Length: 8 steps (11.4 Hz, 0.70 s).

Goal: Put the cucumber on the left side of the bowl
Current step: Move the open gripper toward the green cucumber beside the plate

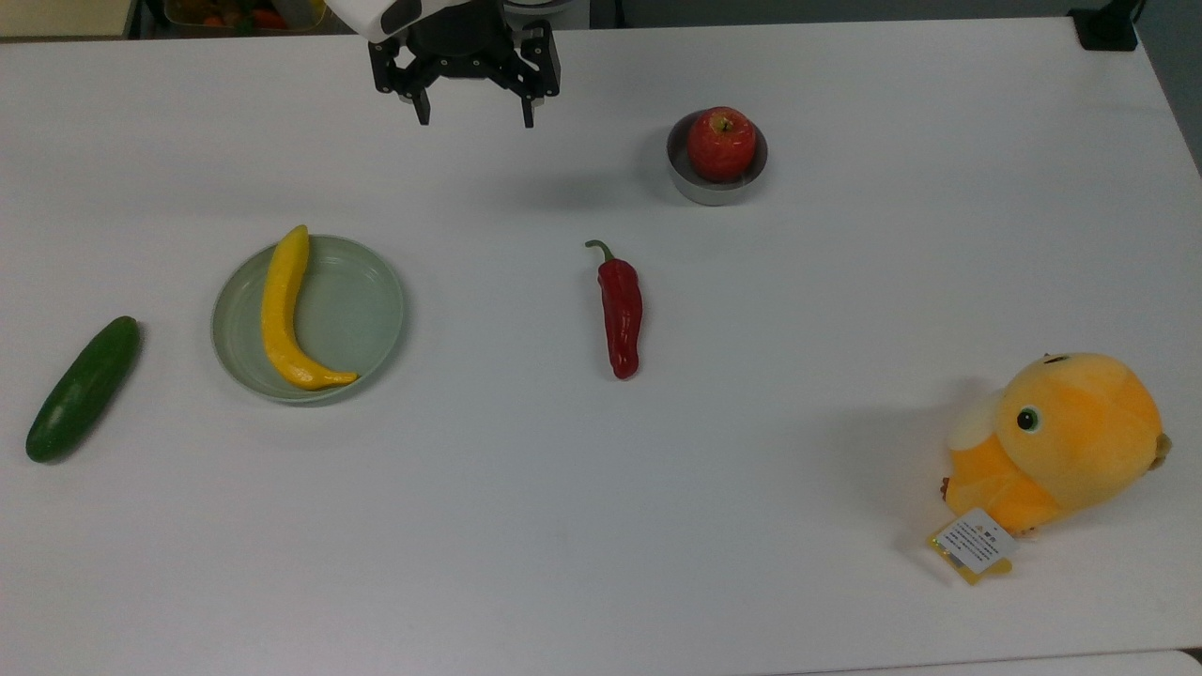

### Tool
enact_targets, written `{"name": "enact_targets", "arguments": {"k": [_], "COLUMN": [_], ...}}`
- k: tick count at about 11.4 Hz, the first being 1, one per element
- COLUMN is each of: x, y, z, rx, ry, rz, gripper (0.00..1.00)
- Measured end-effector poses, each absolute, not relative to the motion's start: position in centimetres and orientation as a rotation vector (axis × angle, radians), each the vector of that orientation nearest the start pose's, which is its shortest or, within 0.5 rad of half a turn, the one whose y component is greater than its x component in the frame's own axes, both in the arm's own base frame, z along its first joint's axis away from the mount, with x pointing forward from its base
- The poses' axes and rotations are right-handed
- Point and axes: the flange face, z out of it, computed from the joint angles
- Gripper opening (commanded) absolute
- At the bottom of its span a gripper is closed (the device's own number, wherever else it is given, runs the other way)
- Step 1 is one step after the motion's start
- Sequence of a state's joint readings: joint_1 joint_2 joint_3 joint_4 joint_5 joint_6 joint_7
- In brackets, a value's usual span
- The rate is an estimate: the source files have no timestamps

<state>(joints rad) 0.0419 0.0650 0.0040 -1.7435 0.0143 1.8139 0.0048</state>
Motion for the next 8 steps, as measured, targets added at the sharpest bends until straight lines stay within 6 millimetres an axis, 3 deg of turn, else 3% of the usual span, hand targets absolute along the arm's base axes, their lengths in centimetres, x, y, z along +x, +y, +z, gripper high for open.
{"name": "enact_targets", "arguments": {"k": [8], "x": [58.52], "y": [2.61], "z": [51.99], "rx": [-3.127], "ry": [-0.047], "rz": [0.009], "gripper": [1.00]}}
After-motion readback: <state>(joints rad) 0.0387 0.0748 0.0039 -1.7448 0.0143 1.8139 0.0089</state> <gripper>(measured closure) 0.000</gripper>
